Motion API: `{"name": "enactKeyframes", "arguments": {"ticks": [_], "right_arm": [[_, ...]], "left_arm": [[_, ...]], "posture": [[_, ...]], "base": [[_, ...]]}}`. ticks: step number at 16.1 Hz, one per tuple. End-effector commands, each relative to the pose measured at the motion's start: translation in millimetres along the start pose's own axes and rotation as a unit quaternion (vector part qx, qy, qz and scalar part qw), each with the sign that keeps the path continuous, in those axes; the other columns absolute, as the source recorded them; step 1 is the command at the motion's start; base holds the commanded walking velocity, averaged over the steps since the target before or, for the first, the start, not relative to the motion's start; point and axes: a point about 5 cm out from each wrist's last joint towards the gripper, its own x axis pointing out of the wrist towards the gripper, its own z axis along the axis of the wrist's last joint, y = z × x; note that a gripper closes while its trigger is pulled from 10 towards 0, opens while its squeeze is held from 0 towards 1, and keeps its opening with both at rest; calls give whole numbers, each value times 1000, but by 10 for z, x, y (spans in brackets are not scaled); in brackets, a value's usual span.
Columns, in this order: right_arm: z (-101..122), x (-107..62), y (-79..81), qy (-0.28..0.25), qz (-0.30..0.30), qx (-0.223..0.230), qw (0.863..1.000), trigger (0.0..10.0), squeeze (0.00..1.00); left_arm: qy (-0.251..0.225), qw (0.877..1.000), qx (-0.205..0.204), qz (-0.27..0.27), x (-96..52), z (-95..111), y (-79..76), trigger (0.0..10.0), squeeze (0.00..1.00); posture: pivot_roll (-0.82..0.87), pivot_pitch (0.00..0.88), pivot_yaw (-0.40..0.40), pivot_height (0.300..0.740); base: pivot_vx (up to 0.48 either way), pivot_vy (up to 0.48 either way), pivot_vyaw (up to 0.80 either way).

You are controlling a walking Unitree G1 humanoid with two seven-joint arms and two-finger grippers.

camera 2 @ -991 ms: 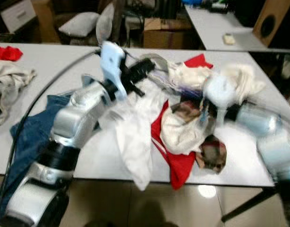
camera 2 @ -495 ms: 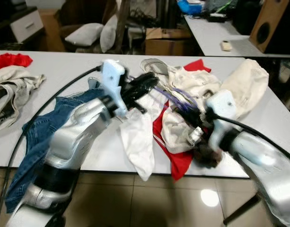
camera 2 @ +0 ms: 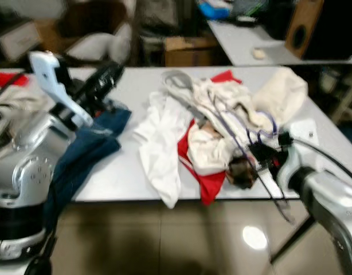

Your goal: Hang hanger

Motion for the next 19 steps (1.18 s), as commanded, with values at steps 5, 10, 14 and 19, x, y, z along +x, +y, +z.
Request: {"name": "enactKeyframes", "arguments": {"ticks": [5, 10, 14, 19], "right_arm": [[502, 25, 122, -151, -67, 74, 984, 10000, 0], [216, 276, 554, -114, -53, 166, 978, 10000, 0], [180, 311, 647, -108, -49, 162, 980, 10000, 0], [-31, 260, 653, -87, -69, 131, 985, 10000, 0]], "left_arm": [[83, 990, 54, 102, -261, -259, 175, 10000, 0], [83, 988, 67, 108, -160, -329, 129, 10000, 0], [91, 989, 62, 103, -87, -435, 49, 10000, 0], [116, 987, 61, 96, -100, -599, -16, 10000, 0]], "posture": [[-64, 0, 74, 740], [-63, 0, 73, 740], [-60, 0, 86, 740], [-54, 0, 81, 740]], "base": [[0, 0, 0], [0, 249, 0], [0, 307, 0], [0, 308, 0]]}}
